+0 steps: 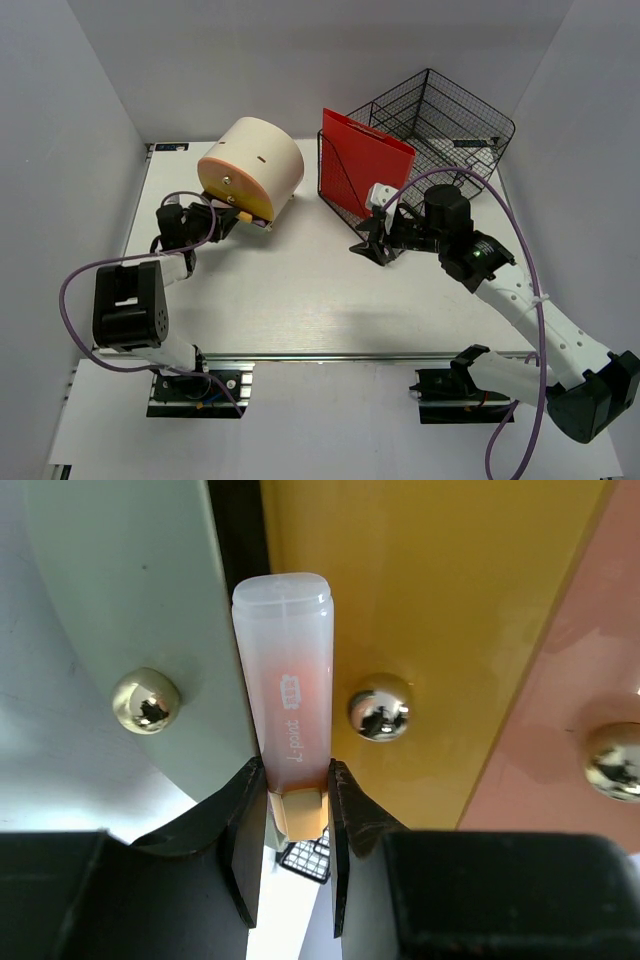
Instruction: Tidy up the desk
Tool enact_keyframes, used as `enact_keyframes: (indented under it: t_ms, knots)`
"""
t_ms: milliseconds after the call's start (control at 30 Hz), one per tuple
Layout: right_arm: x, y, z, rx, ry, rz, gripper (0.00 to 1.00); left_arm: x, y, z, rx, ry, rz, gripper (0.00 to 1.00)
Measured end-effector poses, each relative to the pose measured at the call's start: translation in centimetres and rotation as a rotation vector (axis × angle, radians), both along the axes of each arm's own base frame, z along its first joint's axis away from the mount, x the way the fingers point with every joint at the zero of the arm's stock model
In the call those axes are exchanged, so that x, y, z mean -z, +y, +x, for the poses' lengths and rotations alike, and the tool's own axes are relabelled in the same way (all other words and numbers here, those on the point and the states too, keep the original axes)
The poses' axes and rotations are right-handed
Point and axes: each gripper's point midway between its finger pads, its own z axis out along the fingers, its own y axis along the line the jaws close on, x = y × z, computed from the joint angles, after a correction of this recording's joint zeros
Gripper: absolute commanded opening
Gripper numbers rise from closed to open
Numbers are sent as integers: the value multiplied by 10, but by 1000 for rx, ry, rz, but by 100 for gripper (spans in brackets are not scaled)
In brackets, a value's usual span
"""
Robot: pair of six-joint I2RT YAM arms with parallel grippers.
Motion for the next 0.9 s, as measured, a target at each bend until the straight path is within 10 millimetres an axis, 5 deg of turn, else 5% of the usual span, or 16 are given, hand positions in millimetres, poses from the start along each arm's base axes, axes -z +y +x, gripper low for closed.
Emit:
enact_keyframes:
  t_ms: [900]
  knots:
    - [3,1,1,-4,0,-6,57,-4,-5,5,42,-33,-53,9]
